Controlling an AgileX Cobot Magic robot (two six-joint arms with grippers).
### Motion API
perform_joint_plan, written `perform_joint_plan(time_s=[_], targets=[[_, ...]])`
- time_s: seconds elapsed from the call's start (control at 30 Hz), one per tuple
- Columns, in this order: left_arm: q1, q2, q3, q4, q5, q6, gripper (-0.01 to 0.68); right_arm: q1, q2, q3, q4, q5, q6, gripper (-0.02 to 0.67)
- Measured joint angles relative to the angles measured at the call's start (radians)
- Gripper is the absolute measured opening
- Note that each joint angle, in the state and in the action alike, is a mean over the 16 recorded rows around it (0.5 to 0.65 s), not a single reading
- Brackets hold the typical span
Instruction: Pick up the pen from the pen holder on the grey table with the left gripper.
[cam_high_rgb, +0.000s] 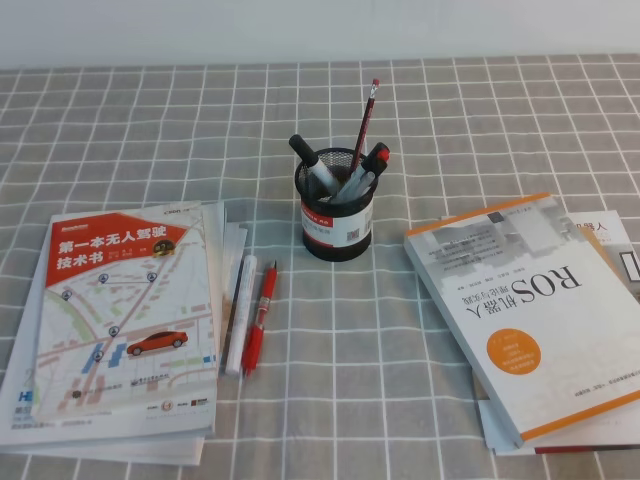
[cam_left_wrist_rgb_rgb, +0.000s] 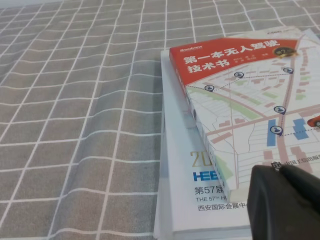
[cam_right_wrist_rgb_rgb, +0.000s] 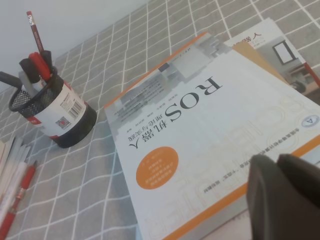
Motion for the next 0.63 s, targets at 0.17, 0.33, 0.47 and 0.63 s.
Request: perform_joint_plan(time_s=[0.17,0.33,0.47,0.63], targets=[[0.000,0.000,0.000,0.000,0.001,0.000,-0.003,0.000,0.000,0.000,0.000,0.000,0.000,-0.013],[0.000,0.000,0.000,0.000,0.001,0.000,-0.003,0.000,0.000,0.000,0.000,0.000,0.000,-0.013],[0.000,0.000,0.000,0.000,0.001,0.000,-0.003,0.000,0.000,0.000,0.000,0.000,0.000,-0.013],[0.000,0.000,0.000,0.000,0.001,0.000,-0.003,0.000,0.000,0.000,0.000,0.000,0.000,-0.013]])
